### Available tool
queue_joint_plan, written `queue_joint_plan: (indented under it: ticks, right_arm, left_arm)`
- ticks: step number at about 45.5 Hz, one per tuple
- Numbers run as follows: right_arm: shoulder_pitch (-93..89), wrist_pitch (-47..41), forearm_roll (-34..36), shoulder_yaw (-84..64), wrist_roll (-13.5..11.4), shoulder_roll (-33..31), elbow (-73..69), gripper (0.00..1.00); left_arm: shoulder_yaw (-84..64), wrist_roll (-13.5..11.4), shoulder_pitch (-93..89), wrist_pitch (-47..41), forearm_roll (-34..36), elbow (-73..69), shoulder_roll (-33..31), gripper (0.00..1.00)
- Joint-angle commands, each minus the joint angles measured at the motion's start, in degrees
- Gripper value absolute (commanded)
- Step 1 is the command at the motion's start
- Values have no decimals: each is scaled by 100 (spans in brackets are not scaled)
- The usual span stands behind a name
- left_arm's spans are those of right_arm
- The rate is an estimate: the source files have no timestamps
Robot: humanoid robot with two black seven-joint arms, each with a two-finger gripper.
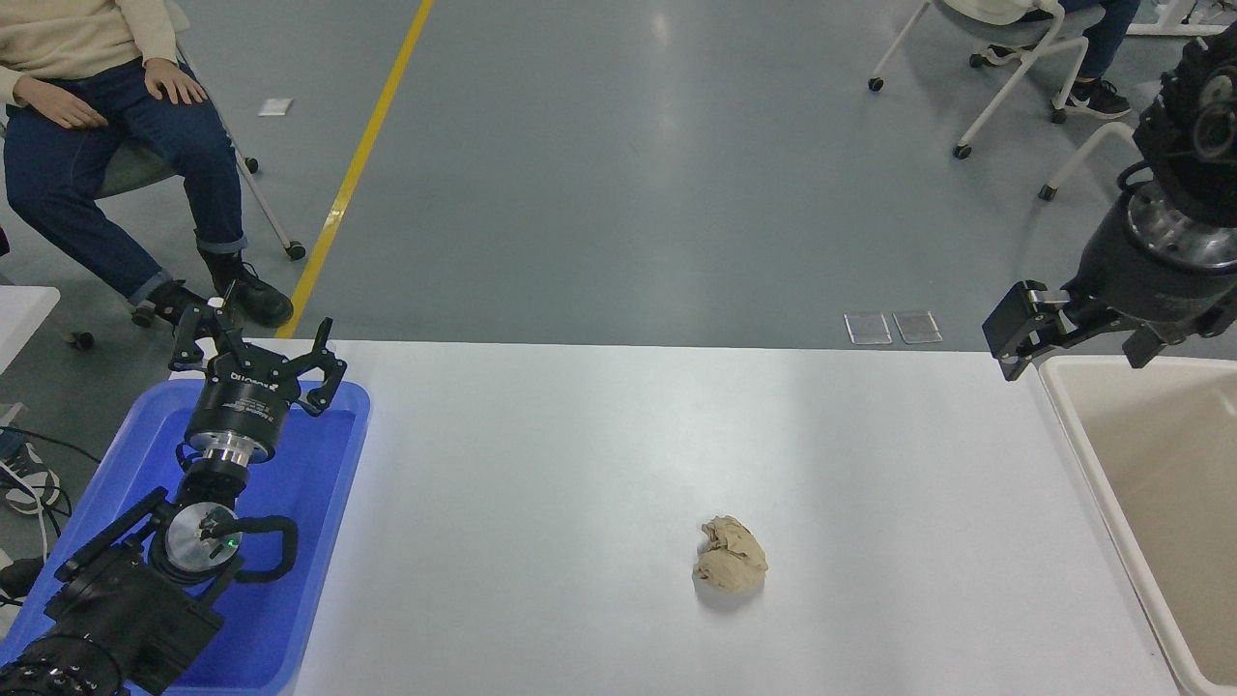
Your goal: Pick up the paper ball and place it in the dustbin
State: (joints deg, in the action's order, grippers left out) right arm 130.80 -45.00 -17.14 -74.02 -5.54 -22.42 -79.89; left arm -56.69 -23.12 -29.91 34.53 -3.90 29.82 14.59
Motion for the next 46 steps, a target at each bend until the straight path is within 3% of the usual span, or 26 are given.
queue_joint_plan:
  ticks: [1, 29, 38, 46]
  right_arm:
    - [-28, 0, 9, 27, 9, 18, 0, 100]
    - [-827, 0, 62, 1302, 26, 132, 61, 100]
    - [-1364, 1581, 44, 1381, 26, 387, 62, 100]
    - [-1882, 1995, -96, 1899, 18, 527, 193, 100]
  left_arm:
    - [0, 0, 3, 1, 3, -2, 0, 100]
    - [0, 0, 3, 1, -6, -2, 0, 100]
    - [0, 0, 3, 1, 3, 7, 0, 100]
    - [0, 0, -6, 1, 3, -2, 0, 100]
